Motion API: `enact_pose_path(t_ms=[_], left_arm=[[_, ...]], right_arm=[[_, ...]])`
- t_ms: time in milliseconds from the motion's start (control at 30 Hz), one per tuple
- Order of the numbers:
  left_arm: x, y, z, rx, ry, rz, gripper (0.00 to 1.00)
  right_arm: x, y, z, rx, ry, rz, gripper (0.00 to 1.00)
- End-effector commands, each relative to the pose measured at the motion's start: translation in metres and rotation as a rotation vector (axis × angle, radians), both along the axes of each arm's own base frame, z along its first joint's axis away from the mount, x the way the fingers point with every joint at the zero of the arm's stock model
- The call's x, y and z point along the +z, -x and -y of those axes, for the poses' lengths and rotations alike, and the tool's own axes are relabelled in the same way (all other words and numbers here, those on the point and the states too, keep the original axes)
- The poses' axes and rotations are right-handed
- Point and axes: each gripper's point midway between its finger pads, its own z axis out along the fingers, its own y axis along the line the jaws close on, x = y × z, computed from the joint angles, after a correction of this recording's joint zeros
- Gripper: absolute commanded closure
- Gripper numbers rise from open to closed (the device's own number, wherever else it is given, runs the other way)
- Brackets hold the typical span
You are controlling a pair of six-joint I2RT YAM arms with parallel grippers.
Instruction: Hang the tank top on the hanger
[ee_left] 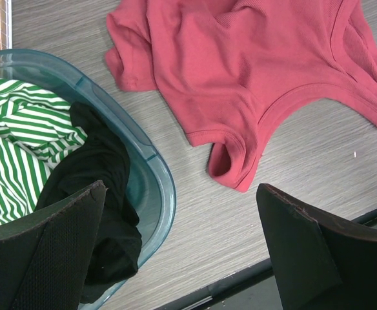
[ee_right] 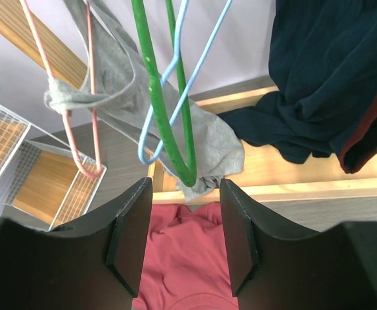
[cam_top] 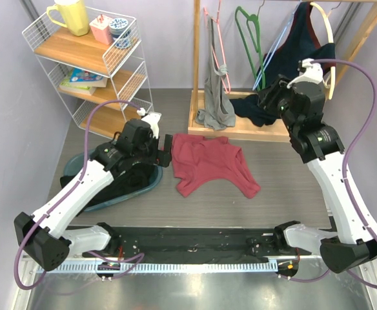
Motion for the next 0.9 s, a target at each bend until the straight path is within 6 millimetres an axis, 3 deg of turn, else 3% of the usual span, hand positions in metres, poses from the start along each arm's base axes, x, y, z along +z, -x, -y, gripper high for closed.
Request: enact_pose_path(t_ms=[0, 267, 300, 400, 667, 867], left_arm=[[0.011, 0.0, 0.003, -0.014, 0.029, 0.035, 0.0], [0.012, 0.001, 0.003, -0.014, 0.033, 0.037, 0.0], [0.012, 0.001, 0.002, -0.014, 0.033, 0.037, 0.0], [0.013, 0.002, 0.003, -0.015, 0.037, 0.038, 0.0], [0.013, 0.003, 0.005, -0.019, 0.049, 0.03, 0.0], [0.012, 0.003, 0.005, -0.018, 0.049, 0.028, 0.0]], right_arm=[[0.061, 0.014, 0.013, -0.051, -0.034, 0.135, 0.48], [0.111, -0.008, 0.027, -0.164, -0.068, 0.203, 0.47], [0.102, -0.021, 0.027, -0.179, -0.057, 0.175, 0.46], [0.104, -0.036, 0.038, -0.23, -0.055, 0.171, 0.47], [0.071, -0.094, 0.042, -0.205, -0.076, 0.105, 0.46], [0.062, -0.115, 0.044, -0.173, -0.087, 0.102, 0.51]])
